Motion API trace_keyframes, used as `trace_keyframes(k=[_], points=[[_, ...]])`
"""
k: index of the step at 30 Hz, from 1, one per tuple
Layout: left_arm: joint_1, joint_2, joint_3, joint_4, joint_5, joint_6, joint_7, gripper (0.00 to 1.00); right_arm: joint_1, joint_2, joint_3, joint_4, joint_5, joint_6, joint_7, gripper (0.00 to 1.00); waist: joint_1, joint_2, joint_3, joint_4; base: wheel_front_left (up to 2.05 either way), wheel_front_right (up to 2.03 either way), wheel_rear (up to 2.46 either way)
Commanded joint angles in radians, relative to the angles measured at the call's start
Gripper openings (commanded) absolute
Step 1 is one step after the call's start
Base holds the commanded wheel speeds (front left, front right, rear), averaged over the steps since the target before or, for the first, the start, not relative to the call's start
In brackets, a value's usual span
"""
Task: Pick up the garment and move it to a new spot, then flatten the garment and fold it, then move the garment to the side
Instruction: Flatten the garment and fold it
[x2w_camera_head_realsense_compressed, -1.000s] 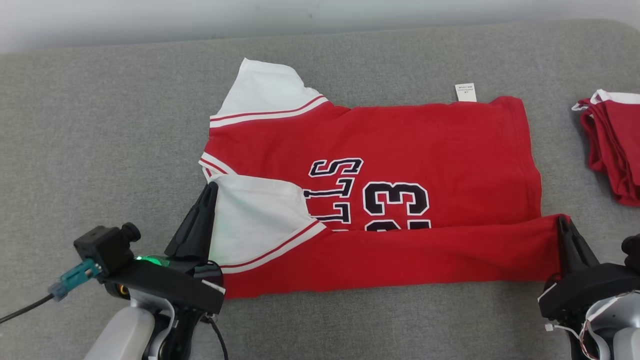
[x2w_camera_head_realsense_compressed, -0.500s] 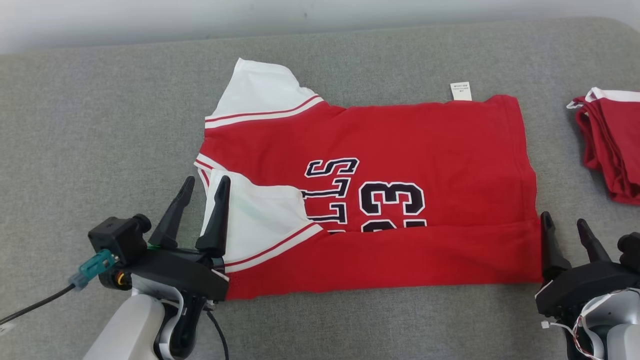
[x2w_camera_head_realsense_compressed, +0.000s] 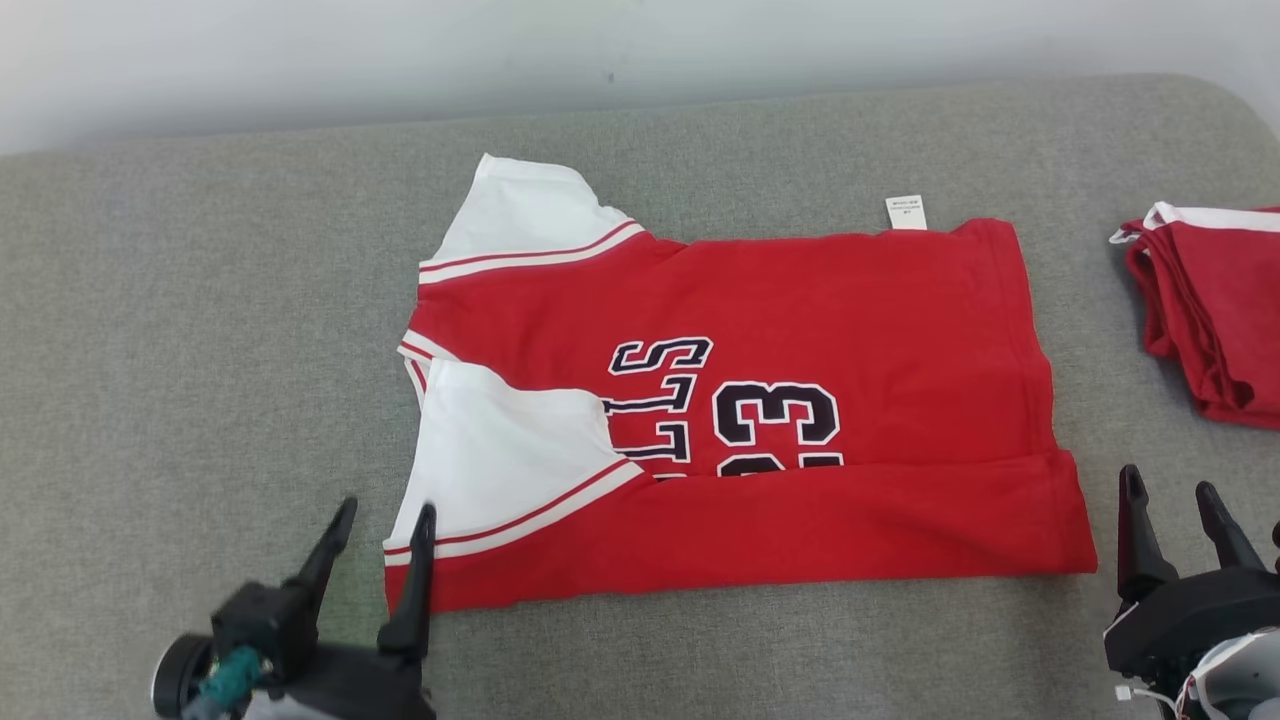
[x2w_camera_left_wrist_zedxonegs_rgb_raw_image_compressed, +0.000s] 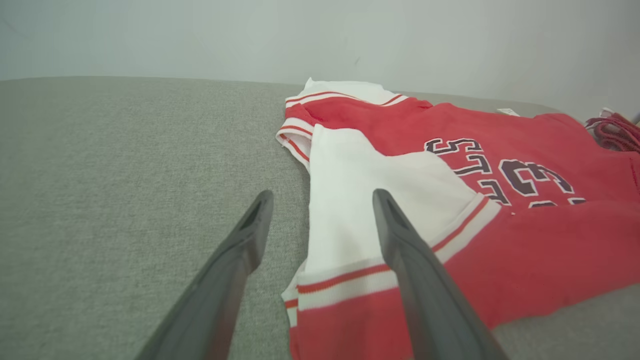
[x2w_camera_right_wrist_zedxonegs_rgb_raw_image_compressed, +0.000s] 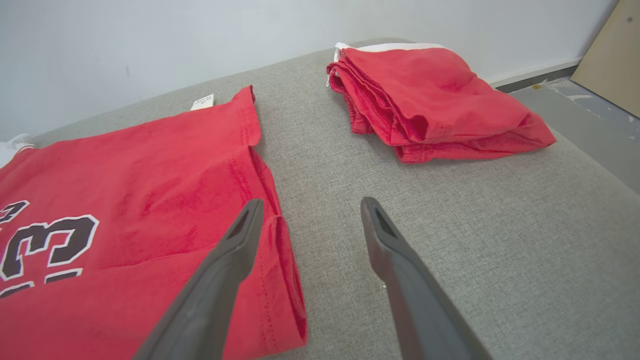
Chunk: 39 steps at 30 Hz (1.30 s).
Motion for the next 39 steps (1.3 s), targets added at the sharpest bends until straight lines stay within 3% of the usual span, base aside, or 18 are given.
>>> trace_keyframes(k=[1, 6, 17, 34, 35, 36, 37, 39], points=[[0.018, 0.01, -0.003, -0.001, 0.015, 0.009, -0.002, 1.0, 0.011, 0.002, -0.003, -0.004, -0.007, -0.003, 0.0, 1.0, 0.0001, 0.0, -0.006, -0.001, 0.0, 0.0, 0.0], [0.076, 0.009, -0.027, 0.023, 0.044, 0.042, 0.003, 1.0, 0.028, 0.002, 0.003, 0.013, -0.012, -0.003, 0.02, 1.0, 0.0001, 0.0, -0.019, 0.0, 0.0, 0.0, 0.0], [0.059, -0.016, -0.042, 0.089, 0.035, 0.065, 0.026, 1.0, 0.008, 0.002, 0.049, 0.095, -0.056, -0.003, 0.089, 1.0, 0.0001, 0.0, -0.022, 0.005, 0.0, 0.0, 0.0], [-0.01, -0.043, -0.077, 0.135, 0.015, 0.052, 0.111, 1.0, -0.061, 0.002, 0.078, 0.199, -0.073, -0.003, 0.152, 1.0, 0.0001, 0.0, 0.027, 0.013, 0.0, 0.0, 0.0], [-0.012, -0.044, -0.08, 0.138, 0.014, 0.052, 0.116, 0.72, -0.063, 0.003, 0.081, 0.204, -0.071, -0.003, 0.156, 0.53, 0.0001, 0.0, 0.028, 0.013, 0.0, 0.0, 0.0], [-0.013, -0.045, -0.081, 0.139, 0.013, 0.05, 0.117, 0.51, -0.064, 0.003, 0.082, 0.207, -0.071, -0.003, 0.159, 0.35, 0.0001, 0.0, 0.029, 0.014, 0.0, 0.0, 0.0], [-0.014, -0.046, -0.084, 0.141, 0.012, 0.048, 0.119, 0.02, -0.065, 0.003, 0.082, 0.209, -0.07, -0.003, 0.161, 0.0, 0.0001, 0.0, 0.03, 0.014, 0.0, 0.0, 0.0], [-0.016, -0.045, -0.086, 0.146, 0.008, 0.046, 0.127, 0.0, -0.065, 0.003, 0.081, 0.214, -0.071, -0.003, 0.164, 0.0, 0.0001, 0.0, 0.029, 0.014, 0.0, 0.0, 0.0]])
